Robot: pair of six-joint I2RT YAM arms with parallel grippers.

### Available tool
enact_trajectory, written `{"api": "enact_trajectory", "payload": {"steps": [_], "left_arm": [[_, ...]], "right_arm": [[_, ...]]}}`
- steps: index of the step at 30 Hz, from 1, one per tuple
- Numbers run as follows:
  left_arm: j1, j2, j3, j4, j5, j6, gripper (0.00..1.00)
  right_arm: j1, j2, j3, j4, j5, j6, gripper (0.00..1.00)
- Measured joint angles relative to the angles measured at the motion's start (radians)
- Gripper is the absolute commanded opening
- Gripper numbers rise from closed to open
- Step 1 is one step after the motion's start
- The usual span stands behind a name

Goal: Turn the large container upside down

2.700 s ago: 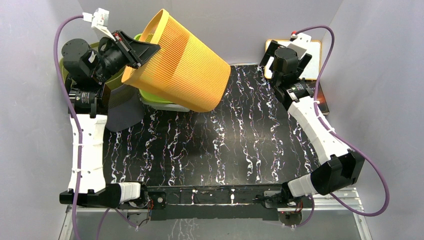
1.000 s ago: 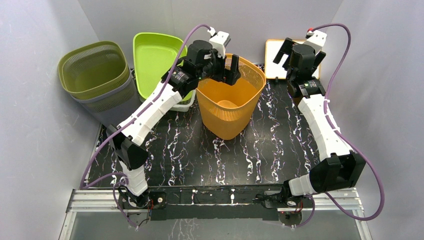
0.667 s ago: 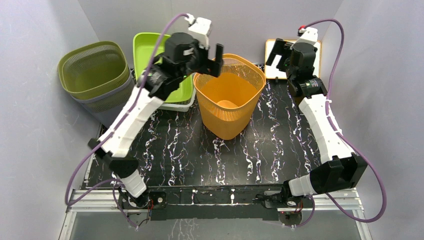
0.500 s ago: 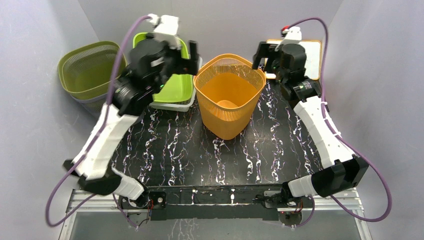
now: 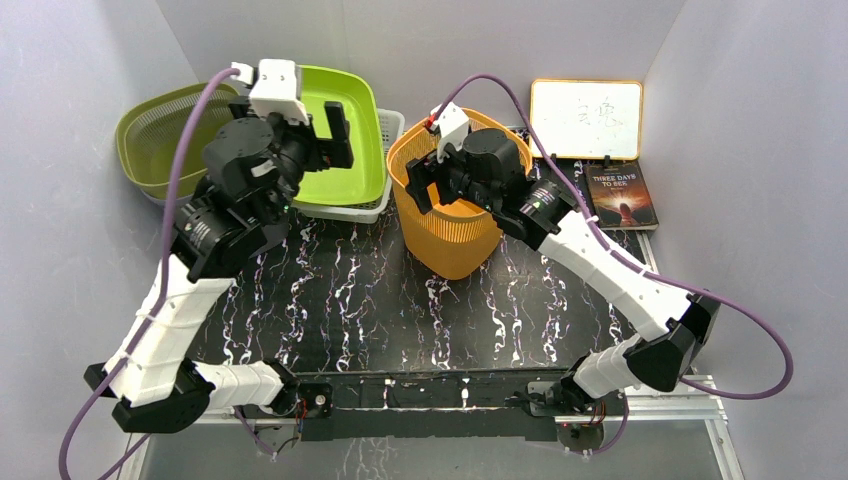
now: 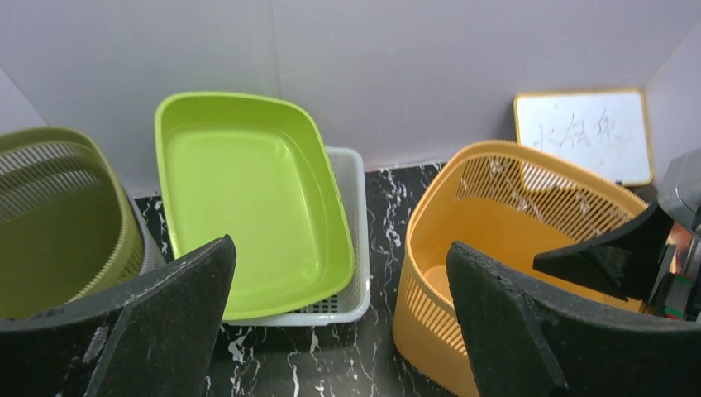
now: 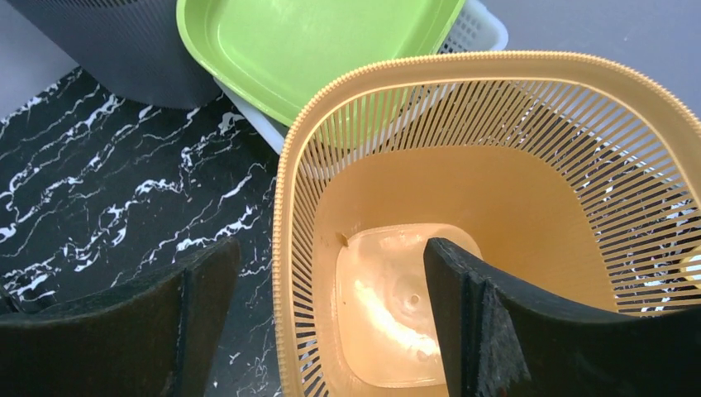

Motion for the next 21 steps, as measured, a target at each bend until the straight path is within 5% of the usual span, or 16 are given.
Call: {"api": "enact_trajectory", "payload": {"steps": [13,21], "left_arm": [[0.000,-0.058,-0.080,-0.003,0.019,-0.018,0.98],[0.000,-0.089,-0.108,0.002,0.019,-0.019,0.98]], "right_arm": [[0.011,0.094,0.045,-0.068,-0.044,-0.035,0.62],[0.022,0.112,0.045,-0.091,-0.033,-0.039,0.35]]}}
